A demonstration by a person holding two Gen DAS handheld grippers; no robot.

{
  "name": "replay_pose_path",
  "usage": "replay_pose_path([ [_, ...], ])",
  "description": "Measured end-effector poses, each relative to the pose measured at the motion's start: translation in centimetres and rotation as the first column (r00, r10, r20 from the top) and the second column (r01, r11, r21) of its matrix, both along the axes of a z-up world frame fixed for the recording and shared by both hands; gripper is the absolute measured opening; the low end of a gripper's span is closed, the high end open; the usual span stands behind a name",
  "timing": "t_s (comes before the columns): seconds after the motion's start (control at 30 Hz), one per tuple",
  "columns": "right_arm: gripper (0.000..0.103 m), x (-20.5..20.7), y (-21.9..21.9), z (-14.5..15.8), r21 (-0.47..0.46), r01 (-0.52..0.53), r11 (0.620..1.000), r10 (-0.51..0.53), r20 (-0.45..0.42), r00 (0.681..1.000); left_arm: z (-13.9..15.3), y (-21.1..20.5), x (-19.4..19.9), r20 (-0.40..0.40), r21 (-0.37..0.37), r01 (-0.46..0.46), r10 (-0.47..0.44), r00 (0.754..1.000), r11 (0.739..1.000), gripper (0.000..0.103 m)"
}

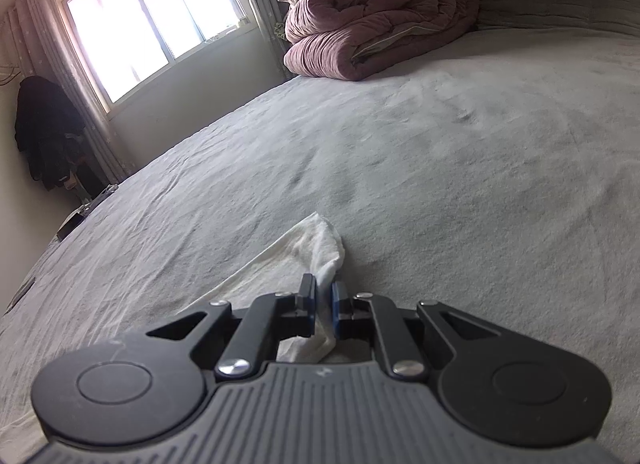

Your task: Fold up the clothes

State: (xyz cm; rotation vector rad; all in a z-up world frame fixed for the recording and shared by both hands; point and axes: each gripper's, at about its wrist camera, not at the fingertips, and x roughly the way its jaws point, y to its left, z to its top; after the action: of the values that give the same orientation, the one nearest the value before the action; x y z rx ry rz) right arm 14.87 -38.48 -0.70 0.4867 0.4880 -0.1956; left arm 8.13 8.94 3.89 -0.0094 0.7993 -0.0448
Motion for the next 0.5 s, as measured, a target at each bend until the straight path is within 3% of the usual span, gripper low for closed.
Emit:
replay_pose_path([
  [0.17, 0.01, -0.2, 0.5, 0.2, -0.022, -0.001, 1.0, 0.001, 0.001, 1.0, -0.3, -0.3, 0.1, 0.013, 0.006, -0.001, 0.001, 1.0, 1.0, 0.1],
  [0.3, 0.01, -0.6, 1.5, 0.9, -0.054, -0.023, 0.998, 0.024, 0.016, 1.0, -0.4, 0.1, 0.3, 0.01, 0.006, -0.014, 0.014, 1.0, 1.0, 0.1],
  [0.5, 0.01, -1.3, 4.7, 2.6, -0.18, -0.105, 0.978, 0.114, 0.042, 0.993, 0.2, 1.0, 0.1, 0.008, -0.05, -0.001, 0.002, 1.0, 0.999, 0.1],
])
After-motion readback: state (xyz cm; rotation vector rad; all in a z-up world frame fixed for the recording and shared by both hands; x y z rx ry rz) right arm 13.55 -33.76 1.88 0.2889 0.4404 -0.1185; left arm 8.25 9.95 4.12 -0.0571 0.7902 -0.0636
